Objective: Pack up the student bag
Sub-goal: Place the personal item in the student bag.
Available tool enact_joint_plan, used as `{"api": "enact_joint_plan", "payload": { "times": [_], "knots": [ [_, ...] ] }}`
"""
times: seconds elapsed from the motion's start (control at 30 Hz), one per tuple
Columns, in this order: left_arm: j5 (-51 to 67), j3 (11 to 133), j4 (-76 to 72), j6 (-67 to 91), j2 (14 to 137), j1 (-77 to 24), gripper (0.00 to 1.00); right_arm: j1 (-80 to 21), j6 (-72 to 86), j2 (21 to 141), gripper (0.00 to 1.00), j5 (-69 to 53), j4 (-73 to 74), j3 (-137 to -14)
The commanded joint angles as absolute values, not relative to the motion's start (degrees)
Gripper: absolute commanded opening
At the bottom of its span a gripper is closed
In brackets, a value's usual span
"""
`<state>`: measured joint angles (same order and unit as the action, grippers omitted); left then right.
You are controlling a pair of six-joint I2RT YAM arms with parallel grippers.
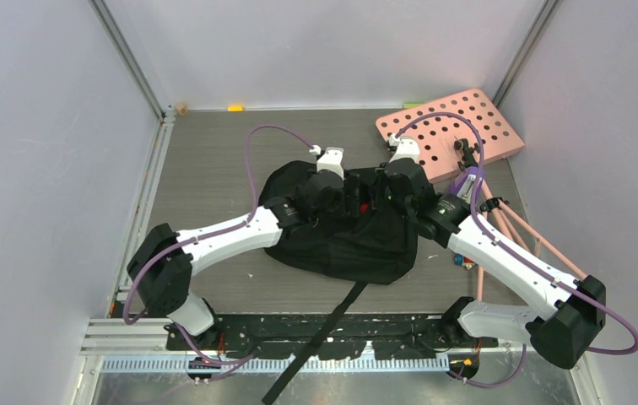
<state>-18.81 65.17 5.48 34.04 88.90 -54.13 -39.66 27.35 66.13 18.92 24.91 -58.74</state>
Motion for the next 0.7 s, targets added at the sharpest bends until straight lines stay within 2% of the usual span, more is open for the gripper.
{"api": "enact_joint_plan", "payload": {
  "times": [0.0, 0.23, 0.37, 0.43, 0.67],
  "knots": [
    [-26.56, 65.1, 0.38, 32.86, 91.1, -54.73, 0.78, -39.73, 27.99, 64.7, 0.0, 20.87, 22.55, -60.16],
    [-35.32, 64.1, -7.02, 29.96, 95.43, -55.46, 0.86, -39.64, 28.12, 64.94, 0.0, 20.74, 22.48, -59.86],
    [-38.8, 66.41, -3.43, 26.22, 97.9, -55.46, 0.86, -39.73, 28.12, 64.83, 0.0, 20.92, 22.45, -59.58],
    [-41.45, 66.27, -1.54, 24.74, 97.39, -55.46, 0.84, -39.73, 28.07, 64.71, 0.0, 21.29, 22.49, -59.25],
    [-44.35, 62.85, -0.22, 19.49, 88.03, -55.25, 0.64, -39.7, 27.53, 66.11, 0.0, 21.57, 22.35, -58.42]
  ]
}}
